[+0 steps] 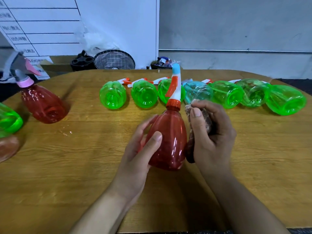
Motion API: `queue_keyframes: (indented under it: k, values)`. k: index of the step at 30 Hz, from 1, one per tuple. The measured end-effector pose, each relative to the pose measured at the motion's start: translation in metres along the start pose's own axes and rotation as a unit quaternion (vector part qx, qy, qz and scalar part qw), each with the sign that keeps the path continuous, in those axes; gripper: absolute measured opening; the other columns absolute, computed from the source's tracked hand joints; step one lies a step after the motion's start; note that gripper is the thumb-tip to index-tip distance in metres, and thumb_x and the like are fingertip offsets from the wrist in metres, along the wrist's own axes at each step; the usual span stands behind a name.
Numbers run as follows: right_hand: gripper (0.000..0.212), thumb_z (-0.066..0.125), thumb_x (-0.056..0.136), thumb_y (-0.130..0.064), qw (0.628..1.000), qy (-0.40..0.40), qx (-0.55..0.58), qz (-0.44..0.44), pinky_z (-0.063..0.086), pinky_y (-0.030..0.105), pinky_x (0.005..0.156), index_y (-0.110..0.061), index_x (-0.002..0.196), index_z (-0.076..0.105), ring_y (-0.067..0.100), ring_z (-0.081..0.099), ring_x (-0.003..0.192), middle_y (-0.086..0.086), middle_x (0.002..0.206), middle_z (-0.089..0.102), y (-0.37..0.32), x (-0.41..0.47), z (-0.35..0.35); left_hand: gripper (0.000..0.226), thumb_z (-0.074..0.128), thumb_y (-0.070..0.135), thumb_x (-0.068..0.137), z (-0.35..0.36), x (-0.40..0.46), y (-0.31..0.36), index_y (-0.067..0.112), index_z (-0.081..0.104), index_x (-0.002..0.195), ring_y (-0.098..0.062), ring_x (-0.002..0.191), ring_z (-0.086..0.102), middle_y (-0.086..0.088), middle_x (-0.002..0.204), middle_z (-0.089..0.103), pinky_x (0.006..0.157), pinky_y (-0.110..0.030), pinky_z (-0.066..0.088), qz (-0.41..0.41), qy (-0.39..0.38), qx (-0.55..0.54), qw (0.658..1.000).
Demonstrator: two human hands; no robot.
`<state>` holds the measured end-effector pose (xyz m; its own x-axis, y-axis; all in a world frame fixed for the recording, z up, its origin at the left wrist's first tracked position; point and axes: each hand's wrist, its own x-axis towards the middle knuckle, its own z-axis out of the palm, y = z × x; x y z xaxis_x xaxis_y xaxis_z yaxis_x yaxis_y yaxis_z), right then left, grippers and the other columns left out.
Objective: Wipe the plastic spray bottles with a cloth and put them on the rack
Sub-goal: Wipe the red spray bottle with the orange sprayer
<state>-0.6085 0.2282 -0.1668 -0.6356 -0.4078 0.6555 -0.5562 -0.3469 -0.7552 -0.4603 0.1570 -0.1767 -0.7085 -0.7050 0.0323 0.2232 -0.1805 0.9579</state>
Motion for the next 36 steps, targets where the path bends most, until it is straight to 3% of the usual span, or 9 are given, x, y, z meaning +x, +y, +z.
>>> queue_keyframes:
  k: [4, 9, 12, 17, 20, 23, 28, 32, 36]
  values:
    - [0.017, 0.062, 0.103, -0.016, 0.999, -0.035, 0.0, 0.025, 0.053, 0.025, 0.089, -0.007, 0.113, 0.074, 0.012, 0.072, 0.102, -0.003, 0.108, 0.076, 0.002, 0.0, 0.0, 0.049, 0.063, 0.048, 0.098, 0.0, -0.001, -0.009, 0.039, 0.061, 0.146, -0.015, 0.142, 0.056, 0.009, 0.151, 0.061, 0.119, -0.053, 0.044, 0.021, -0.004, 0.04, 0.999]
    - [0.023, 0.062, 0.104, -0.026, 0.989, -0.11, -0.102, 0.014, 0.053, 0.023, 0.08, -0.016, 0.117, 0.079, 0.009, 0.071, 0.096, -0.007, 0.101, 0.075, 0.001, -0.007, -0.002, 0.043, 0.044, 0.037, 0.104, -0.001, -0.001, -0.015, 0.033, 0.06, 0.144, -0.001, 0.142, 0.052, 0.018, 0.147, 0.063, 0.116, -0.025, 0.045, 0.066, 0.012, 0.091, 0.994]
    - [0.023, 0.065, 0.102, -0.03, 0.971, -0.158, -0.165, -0.075, 0.053, 0.026, 0.072, -0.021, 0.117, 0.079, 0.008, 0.064, 0.081, -0.004, 0.091, 0.067, -0.007, -0.026, 0.006, 0.041, 0.047, 0.036, 0.105, -0.008, 0.003, -0.017, 0.03, 0.068, 0.139, -0.014, 0.144, 0.054, 0.006, 0.148, 0.065, 0.124, -0.046, 0.038, 0.066, 0.061, 0.047, 0.995]
    - [0.019, 0.073, 0.099, -0.029, 0.936, -0.205, -0.175, -0.228, 0.055, 0.036, 0.062, -0.021, 0.113, 0.082, 0.02, 0.061, 0.071, 0.0, 0.084, 0.063, -0.012, -0.05, 0.024, 0.044, 0.045, 0.035, 0.106, -0.015, 0.005, -0.002, 0.023, 0.06, 0.146, -0.024, 0.133, 0.065, -0.006, 0.142, 0.069, 0.11, -0.035, 0.053, 0.047, 0.064, -0.046, 0.996]
    - [0.019, 0.072, 0.1, -0.028, 0.948, -0.19, -0.153, -0.205, 0.056, 0.036, 0.064, -0.02, 0.115, 0.081, 0.018, 0.065, 0.073, 0.001, 0.084, 0.066, -0.009, -0.042, 0.02, 0.042, 0.044, 0.035, 0.11, -0.013, 0.007, -0.002, 0.023, 0.061, 0.146, -0.026, 0.138, 0.061, -0.007, 0.146, 0.066, 0.119, -0.047, 0.043, 0.062, 0.07, -0.018, 0.995]
    - [0.023, 0.065, 0.101, -0.028, 0.974, -0.146, -0.138, -0.108, 0.049, 0.02, 0.071, -0.018, 0.118, 0.079, 0.001, 0.06, 0.079, -0.014, 0.09, 0.061, -0.003, -0.025, 0.007, 0.042, 0.044, 0.034, 0.106, -0.01, 0.007, -0.011, 0.027, 0.068, 0.14, -0.022, 0.143, 0.056, -0.001, 0.147, 0.065, 0.123, -0.055, 0.037, 0.074, 0.069, 0.058, 0.993]
    - [0.026, 0.06, 0.104, -0.027, 0.989, -0.099, -0.113, 0.01, 0.052, 0.03, 0.076, -0.017, 0.12, 0.078, 0.012, 0.068, 0.089, -0.003, 0.096, 0.073, 0.01, -0.01, -0.006, 0.042, 0.046, 0.034, 0.103, 0.001, 0.0, -0.016, 0.026, 0.066, 0.139, -0.01, 0.136, 0.06, 0.011, 0.141, 0.069, 0.118, -0.039, 0.047, 0.061, 0.021, 0.078, 0.995]
    - [0.026, 0.063, 0.102, -0.031, 0.973, -0.157, -0.159, -0.054, 0.044, 0.014, 0.073, -0.022, 0.12, 0.078, -0.001, 0.057, 0.079, -0.008, 0.087, 0.06, -0.007, -0.027, 0.009, 0.042, 0.047, 0.038, 0.105, -0.011, 0.005, -0.014, 0.027, 0.067, 0.14, -0.024, 0.142, 0.057, -0.003, 0.146, 0.066, 0.123, -0.057, 0.037, 0.041, 0.063, 0.03, 0.997]
    - [0.021, 0.07, 0.1, -0.031, 0.944, -0.235, -0.154, -0.176, 0.056, 0.035, 0.069, -0.022, 0.117, 0.081, 0.016, 0.063, 0.077, -0.001, 0.087, 0.065, -0.014, -0.053, 0.029, 0.043, 0.05, 0.041, 0.106, -0.022, 0.009, -0.001, 0.028, 0.062, 0.145, -0.035, 0.137, 0.061, -0.013, 0.143, 0.068, 0.12, -0.052, 0.044, 0.014, 0.071, -0.075, 0.995]
